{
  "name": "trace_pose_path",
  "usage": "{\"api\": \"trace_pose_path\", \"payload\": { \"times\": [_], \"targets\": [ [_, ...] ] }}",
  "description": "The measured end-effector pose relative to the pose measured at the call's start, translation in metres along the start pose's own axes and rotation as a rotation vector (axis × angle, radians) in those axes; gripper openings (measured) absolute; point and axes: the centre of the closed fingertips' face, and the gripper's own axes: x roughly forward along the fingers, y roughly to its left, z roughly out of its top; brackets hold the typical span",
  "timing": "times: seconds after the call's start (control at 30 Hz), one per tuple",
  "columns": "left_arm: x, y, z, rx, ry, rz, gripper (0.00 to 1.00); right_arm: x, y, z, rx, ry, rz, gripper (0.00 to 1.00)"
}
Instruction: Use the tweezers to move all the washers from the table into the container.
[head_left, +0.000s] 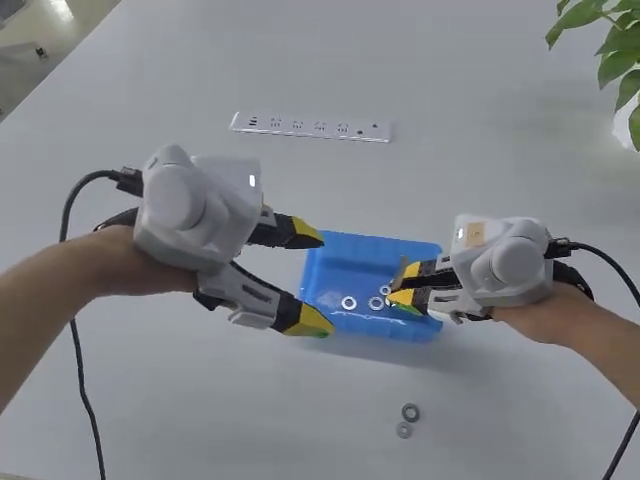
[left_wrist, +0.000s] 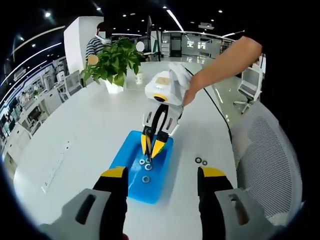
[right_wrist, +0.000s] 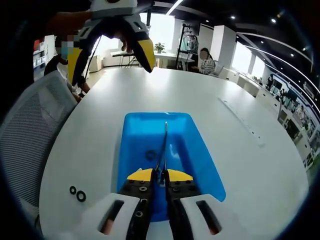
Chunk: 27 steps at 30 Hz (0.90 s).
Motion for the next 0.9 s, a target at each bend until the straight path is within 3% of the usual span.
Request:
{"api": "trace_pose_path", "payload": {
  "times": [0.27, 0.43, 0.67, 0.9],
  "targets": [
    [0.010, 0.013, 0.006, 0.085, 0.080, -0.051, 0.53, 0.002, 0.000, 0.001, -0.011, -0.003, 0.001, 0.09],
    [0.015, 0.020, 0.016, 0.121, 0.103, -0.079, 0.50, 0.002, 0.000, 0.002, -0.018, -0.001, 0.003, 0.09],
    [0.025, 0.028, 0.020, 0.175, 0.161, -0.115, 0.45, 0.003, 0.000, 0.002, -0.022, -0.002, 0.004, 0.09],
    [0.042, 0.028, 0.022, 0.227, 0.217, -0.164, 0.37, 0.004, 0.000, 0.003, -0.020, -0.005, 0.003, 0.09]
  ]
}}
